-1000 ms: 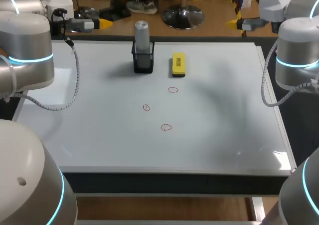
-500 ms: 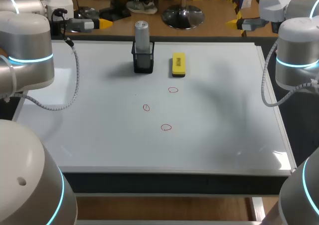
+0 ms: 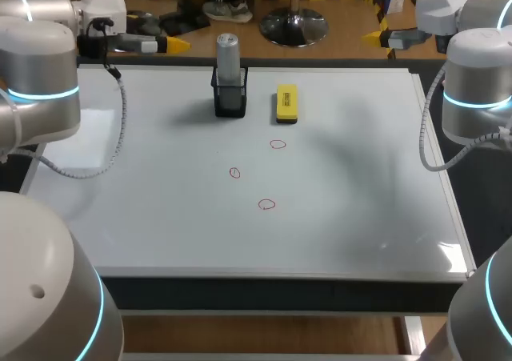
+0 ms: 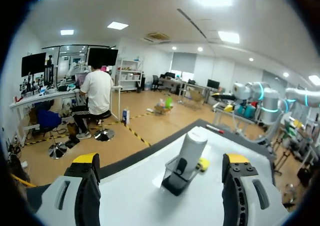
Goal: Pick up the inspection probe, press it on each red-marked spot on the whiteboard one by one, put down the probe, pick up the eraser, and wipe off all the red marks.
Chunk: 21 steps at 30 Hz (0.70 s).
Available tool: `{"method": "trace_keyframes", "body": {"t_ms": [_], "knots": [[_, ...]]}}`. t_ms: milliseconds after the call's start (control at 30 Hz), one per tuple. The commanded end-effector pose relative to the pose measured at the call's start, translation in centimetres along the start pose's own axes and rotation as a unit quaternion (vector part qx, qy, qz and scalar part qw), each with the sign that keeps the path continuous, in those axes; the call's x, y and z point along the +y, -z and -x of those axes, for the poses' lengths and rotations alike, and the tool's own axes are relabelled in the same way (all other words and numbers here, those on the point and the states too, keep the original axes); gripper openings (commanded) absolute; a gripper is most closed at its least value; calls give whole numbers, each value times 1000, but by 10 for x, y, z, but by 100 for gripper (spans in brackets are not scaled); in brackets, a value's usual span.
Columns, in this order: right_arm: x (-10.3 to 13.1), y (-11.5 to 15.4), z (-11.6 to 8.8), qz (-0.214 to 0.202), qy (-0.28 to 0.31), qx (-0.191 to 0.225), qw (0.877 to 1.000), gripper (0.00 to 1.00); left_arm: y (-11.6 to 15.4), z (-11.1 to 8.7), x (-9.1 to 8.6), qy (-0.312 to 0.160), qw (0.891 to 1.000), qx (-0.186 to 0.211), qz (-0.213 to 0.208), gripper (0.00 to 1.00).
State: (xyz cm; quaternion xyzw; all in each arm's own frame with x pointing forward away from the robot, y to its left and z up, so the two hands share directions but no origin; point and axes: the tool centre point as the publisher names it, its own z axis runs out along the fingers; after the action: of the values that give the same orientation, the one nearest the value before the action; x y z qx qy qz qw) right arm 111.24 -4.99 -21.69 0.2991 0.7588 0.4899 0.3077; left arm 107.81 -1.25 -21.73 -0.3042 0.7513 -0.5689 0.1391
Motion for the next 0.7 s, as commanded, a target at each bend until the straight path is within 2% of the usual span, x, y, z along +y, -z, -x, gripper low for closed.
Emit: {"method": "trace_keyframes", "body": {"t_ms": [33, 100, 333, 700], "knots": [[0, 0, 0, 0, 0, 0, 1000, 100, -3, 3, -2, -23, 997, 69, 1, 100], [0, 0, 0, 0, 0, 0, 1000, 100, -7, -2, -3, -40, 994, 106, 0, 100], [0, 0, 0, 0, 0, 0, 1000, 100, -16, -18, -1, -76, 979, 187, 0, 100], [0, 0, 0, 0, 0, 0, 1000, 100, -35, -42, 1, -118, 955, 273, -13, 100]]}}
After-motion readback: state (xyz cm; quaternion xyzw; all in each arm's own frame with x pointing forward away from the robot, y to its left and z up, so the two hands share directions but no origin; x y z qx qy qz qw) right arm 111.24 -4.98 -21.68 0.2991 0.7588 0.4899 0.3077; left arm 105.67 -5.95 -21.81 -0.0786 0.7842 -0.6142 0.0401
